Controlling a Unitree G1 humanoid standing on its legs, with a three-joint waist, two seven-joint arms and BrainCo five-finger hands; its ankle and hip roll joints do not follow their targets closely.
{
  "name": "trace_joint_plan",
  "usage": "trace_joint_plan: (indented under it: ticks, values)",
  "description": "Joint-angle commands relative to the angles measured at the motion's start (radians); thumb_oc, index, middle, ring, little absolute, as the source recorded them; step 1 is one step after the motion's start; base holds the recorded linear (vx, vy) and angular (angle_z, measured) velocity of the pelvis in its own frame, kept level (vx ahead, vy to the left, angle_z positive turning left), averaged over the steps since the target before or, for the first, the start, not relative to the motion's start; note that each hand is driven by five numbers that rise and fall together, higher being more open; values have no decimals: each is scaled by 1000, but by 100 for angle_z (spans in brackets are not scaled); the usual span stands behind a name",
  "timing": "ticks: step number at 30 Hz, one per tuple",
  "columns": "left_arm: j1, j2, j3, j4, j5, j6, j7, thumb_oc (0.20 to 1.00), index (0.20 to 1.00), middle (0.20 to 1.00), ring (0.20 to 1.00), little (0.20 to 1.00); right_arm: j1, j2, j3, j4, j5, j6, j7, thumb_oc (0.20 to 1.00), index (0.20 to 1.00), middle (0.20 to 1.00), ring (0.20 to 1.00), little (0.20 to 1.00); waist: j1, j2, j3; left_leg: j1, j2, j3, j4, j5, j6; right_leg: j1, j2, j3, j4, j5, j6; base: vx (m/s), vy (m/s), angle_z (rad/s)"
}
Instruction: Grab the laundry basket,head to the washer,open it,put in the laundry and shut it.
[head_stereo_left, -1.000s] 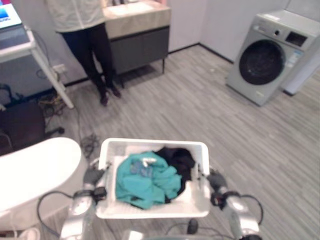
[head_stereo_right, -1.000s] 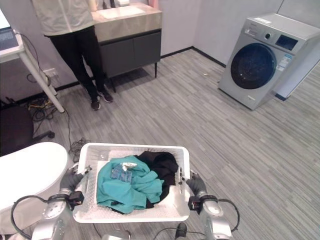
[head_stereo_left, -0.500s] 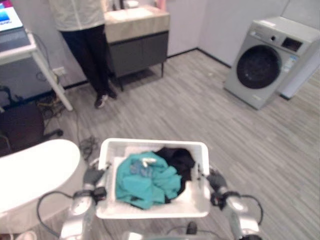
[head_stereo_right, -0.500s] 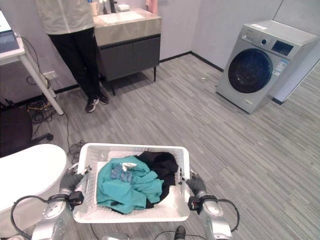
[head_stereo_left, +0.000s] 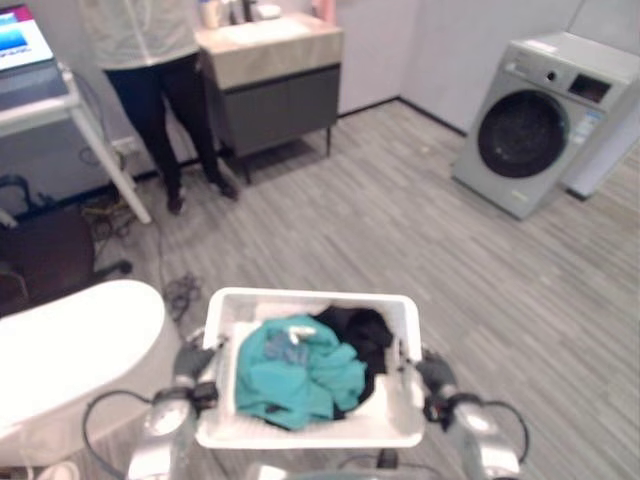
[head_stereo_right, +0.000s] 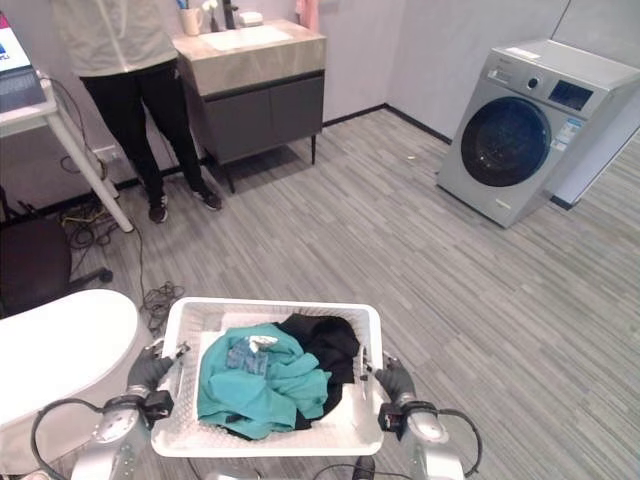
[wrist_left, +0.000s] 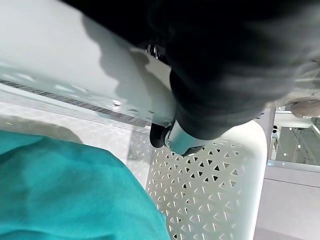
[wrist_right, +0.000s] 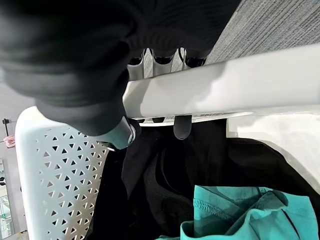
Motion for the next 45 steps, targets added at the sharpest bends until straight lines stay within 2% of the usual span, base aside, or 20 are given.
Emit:
trace_joint_plan:
  ticks: [1,11,12,34,45]
  values:
    - [-55,61,34,-23,-24,-80,-19,200,200,200,200,200,-33,-16,-70,-94,19,-106,54,200,200,200,200,200,8,-12,-23,-93,13,-26,-66,70,35,72,-97,-13,65,-78,20,0,0,0]
    - [-40,48,41,-10,-29,-79,-16,200,200,200,200,200,-18,-30,-107,-80,-21,-118,32,200,200,200,200,200,-1,-3,-34,-95,9,-19,-66,65,34,75,-104,-13,52,-72,23,0,0,0]
    - [98,-136,57,106,44,-80,32,200,200,200,200,200,-13,-91,-59,127,-84,-142,-44,200,200,200,200,200,-88,-6,-44,-135,17,193,-66,87,-1,106,-70,-136,-3,-101,17,0,0,0]
    - [75,-136,37,144,44,-84,47,200,200,200,200,200,-25,-69,-61,139,-65,-146,-52,200,200,200,200,200,-95,0,-39,-115,29,213,-66,85,-11,125,-63,-151,-3,-116,16,3,-1,1]
    - [17,-106,-3,124,53,-82,51,200,200,200,200,200,-46,-59,-71,145,-51,-154,-79,200,200,200,200,200,-107,19,-27,-97,69,241,-66,106,-35,119,-26,-143,15,-151,-4,37,-111,0]
